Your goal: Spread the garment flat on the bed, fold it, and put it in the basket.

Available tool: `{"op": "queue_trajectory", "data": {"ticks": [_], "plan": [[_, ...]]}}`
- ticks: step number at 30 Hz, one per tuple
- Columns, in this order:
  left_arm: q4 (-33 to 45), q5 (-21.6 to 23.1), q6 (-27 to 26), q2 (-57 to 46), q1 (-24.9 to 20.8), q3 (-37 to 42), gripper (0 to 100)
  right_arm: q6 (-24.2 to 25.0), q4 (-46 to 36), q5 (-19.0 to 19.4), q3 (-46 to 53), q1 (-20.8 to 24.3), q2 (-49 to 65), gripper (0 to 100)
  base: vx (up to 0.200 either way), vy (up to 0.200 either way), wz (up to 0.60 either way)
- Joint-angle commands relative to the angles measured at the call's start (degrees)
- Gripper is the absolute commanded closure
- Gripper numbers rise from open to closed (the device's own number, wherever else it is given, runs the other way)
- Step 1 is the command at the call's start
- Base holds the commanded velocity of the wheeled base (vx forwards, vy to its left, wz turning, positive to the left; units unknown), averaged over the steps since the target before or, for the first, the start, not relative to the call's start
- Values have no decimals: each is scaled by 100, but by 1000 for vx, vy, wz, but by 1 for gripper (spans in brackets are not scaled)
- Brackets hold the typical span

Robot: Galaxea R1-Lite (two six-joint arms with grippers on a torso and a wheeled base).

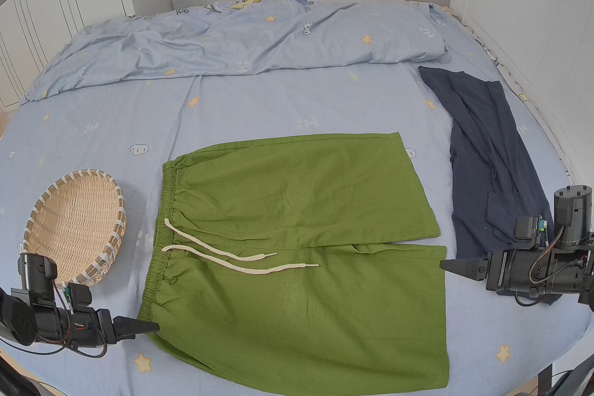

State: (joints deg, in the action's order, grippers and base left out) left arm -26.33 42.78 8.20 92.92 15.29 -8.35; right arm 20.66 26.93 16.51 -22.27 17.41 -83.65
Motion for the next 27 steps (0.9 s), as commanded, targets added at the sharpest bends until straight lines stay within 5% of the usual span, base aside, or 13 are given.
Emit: {"op": "queue_trajectory", "data": {"ticks": [1,21,22,27], "plan": [[-21,11,-363,807,-17,18,0,8,23,11,39,43,77,0,0,0,0],[-1243,55,111,1449,-263,-255,0,96,40,11,30,61,60,0,0,0,0],[-1287,55,129,1466,-263,-246,100,96,40,11,30,52,51,0,0,0,0],[-1559,55,120,1598,-193,-158,100,96,40,11,39,26,33,0,0,0,0]]}}
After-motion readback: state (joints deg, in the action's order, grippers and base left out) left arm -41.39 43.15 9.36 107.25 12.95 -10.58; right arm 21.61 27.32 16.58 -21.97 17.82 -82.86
